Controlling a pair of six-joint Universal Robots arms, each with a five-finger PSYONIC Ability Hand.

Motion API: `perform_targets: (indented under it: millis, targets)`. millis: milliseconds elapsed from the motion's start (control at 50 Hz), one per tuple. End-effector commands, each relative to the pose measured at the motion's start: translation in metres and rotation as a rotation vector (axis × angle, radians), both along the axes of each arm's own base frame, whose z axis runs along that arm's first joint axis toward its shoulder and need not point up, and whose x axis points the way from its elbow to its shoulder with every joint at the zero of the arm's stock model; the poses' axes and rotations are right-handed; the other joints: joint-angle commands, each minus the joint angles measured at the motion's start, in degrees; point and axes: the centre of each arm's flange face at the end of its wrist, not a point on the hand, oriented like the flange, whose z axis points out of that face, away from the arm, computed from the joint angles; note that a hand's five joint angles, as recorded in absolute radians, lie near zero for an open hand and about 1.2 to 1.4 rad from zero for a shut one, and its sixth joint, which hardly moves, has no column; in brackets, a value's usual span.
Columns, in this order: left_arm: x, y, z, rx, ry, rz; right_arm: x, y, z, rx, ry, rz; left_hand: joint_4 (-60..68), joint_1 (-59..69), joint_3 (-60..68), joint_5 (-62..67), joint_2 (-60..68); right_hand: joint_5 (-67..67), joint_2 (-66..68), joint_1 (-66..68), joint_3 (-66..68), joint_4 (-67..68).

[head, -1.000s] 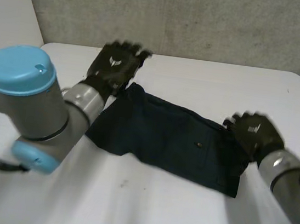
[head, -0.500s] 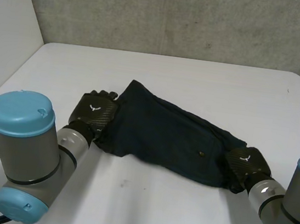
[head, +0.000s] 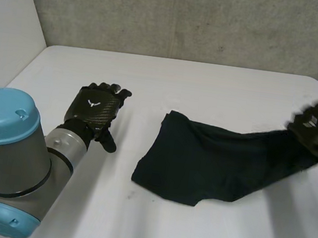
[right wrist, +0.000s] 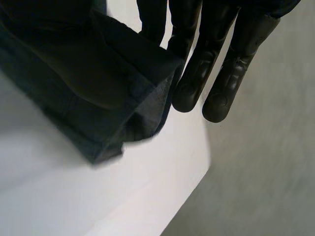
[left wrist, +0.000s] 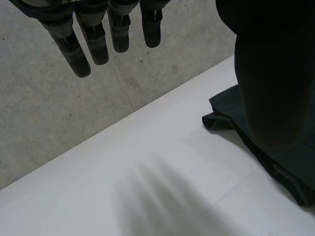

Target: Fold the shorts.

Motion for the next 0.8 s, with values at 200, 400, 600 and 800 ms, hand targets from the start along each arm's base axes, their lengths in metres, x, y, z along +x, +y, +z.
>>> perform_targets:
  millis: [200,400,600,800]
  targets:
    - [0.005,-0.010,0.007,-0.025,0.011,0.037,0.185,0.094,-0.057,0.181,-0.049,0.793,-0.88,-0.18,-1.50,-2.06,-0.81,-0.67,-2.21,11.49,-2.49,-3.07]
    - [-0.007,-0.027,0.043,-0.130,0.069,0.026,0.175,0.075,-0.014,0.355,-0.431,0.566,-1.56,-0.85,-2.17,-2.73,-1.48,-55.84,-57.38,-43.67,-57.66,-58.24]
    - [-0.057,-0.027,0.057,-0.183,0.129,-0.122,0.106,0.032,0.029,0.499,-0.964,0.138,-1.22,-0.52,-1.84,-2.40,-1.15,-55.84,-57.38,-43.67,-57.66,-58.24]
    - [-0.113,0.007,0.007,-0.046,0.087,-0.324,0.070,0.021,-0.013,0.454,-0.872,-0.066,-0.55,0.16,-1.16,-1.72,-0.47,-55.84,-57.38,-43.67,-57.66,-58.24]
